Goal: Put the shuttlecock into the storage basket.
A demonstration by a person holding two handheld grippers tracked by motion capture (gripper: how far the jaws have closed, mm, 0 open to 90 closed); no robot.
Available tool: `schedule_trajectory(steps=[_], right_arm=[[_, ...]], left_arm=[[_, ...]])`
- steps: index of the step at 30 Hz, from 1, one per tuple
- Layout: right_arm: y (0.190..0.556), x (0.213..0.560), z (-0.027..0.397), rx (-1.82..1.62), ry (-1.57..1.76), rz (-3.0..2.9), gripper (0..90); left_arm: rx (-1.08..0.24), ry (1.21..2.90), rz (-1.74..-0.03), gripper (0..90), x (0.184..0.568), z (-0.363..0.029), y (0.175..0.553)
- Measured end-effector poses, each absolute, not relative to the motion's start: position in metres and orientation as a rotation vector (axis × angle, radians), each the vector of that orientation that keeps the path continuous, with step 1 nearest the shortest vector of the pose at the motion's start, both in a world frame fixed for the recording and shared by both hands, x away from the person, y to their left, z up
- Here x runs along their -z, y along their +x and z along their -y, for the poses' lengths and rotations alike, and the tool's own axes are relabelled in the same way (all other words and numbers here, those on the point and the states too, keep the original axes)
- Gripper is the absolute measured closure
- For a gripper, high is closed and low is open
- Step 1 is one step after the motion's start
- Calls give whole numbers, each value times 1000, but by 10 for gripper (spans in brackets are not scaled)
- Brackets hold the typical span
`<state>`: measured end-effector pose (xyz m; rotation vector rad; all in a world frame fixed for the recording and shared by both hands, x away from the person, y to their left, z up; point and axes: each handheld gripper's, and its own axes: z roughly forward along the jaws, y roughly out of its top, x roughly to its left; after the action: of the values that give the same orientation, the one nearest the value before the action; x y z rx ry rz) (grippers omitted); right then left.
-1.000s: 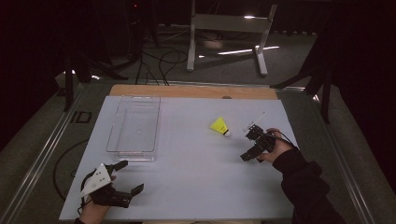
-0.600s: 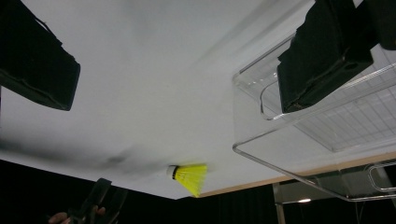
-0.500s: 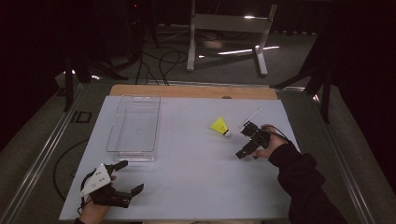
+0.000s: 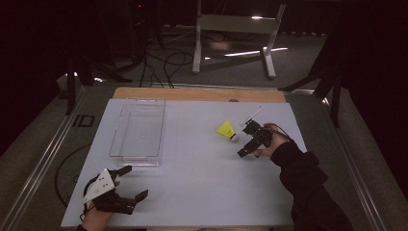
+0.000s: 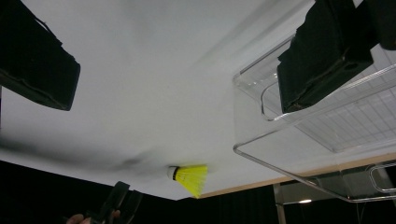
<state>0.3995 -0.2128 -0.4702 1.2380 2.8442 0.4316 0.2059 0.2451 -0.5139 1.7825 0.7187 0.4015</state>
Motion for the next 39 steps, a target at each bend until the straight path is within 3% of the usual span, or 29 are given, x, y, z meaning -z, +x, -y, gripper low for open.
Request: schedule_trajectory(steps=[11, 20, 29, 39], right_arm=[[422, 466, 209, -457, 1254, -2837, 167], [439, 466, 204, -463, 1253, -2820, 267], [452, 478, 196, -418, 1280, -2839, 378], [462, 493, 184, -345, 1220, -2872, 433]], left_arm=[[-402, 1779, -719, 4, 514, -246, 206], [-401, 1780, -717, 4, 514, -246, 206], [-397, 1780, -716, 4, 514, -246, 206], [-393, 1781, -717, 4, 515, -246, 207]])
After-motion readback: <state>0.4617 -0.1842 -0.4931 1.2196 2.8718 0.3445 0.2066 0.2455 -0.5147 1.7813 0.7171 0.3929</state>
